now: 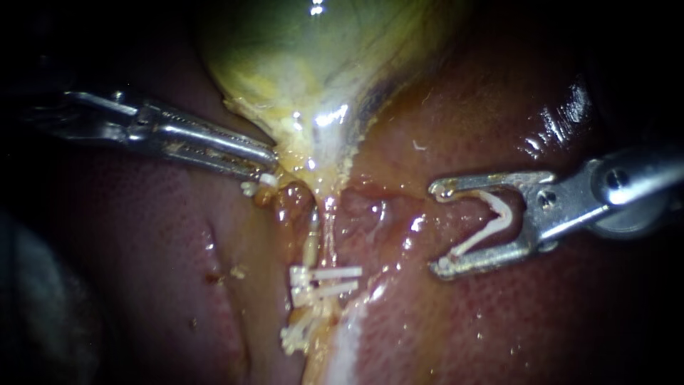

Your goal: Clipping third clip right tube

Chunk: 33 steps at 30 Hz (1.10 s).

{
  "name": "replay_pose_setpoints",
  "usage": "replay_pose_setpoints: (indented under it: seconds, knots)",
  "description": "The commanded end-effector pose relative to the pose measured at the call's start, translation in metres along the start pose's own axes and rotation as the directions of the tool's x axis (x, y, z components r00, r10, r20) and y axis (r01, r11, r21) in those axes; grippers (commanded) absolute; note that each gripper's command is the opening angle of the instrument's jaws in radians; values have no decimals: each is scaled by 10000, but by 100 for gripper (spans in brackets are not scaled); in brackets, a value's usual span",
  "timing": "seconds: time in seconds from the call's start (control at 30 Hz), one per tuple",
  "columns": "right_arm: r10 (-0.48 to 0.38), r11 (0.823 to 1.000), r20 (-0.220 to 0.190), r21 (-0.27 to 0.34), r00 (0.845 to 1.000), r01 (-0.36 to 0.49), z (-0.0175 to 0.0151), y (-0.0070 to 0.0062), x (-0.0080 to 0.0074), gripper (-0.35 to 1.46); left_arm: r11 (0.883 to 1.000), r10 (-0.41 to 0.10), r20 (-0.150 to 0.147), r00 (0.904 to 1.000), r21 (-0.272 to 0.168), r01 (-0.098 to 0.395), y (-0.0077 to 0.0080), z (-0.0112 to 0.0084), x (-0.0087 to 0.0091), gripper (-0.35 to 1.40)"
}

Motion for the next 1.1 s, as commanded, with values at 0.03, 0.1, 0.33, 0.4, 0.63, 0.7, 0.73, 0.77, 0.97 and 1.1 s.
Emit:
replay_pose_setpoints:
  seconds: [0.03,0.1,0.33,0.4,0.63,0.7,0.73,0.77,0.97,1.1]
  knots:
    - [-8,10000,-1,1,10000,8,-1,0,-1,50,10000,-2,4,10000,-10,2,0,-2,1,-35]
    - [-8,10000,-1,0,10000,8,-1,0,-1,50,10000,-11,24,10000,-61,11,2,-9,3,-35]
    - [108,9999,1,2,9999,-108,-1,0,-1,50,9997,-212,-175,9996,152,215,17,-64,31,-35]
    - [109,9999,1,3,9999,-109,-1,-1,-1,50,9996,-163,-245,9996,246,169,21,-77,40,-35]
    - [978,9950,-199,214,9950,-973,4,4,9,50,9992,-68,-326,9994,392,80,24,-84,44,-35]
    - [1677,9845,-347,570,9852,-1656,12,7,14,50,9991,-59,-338,9994,423,73,24,-81,42,-35]
    - [1982,9785,-393,666,9794,-1953,17,8,16,50,9989,-54,-358,9993,465,71,25,-79,41,-35]
    - [2349,9703,-498,715,9707,-2311,22,9,18,50,9990,-53,-348,9994,448,69,25,-78,40,-35]
    - [4114,9105,-849,830,9075,-4050,51,18,26,50,9990,-57,-342,9994,439,72,26,-77,40,-35]
    - [4741,8800,-827,784,8766,-4685,70,27,22,49,9991,-55,-333,9994,425,69,27,-75,39,-35]
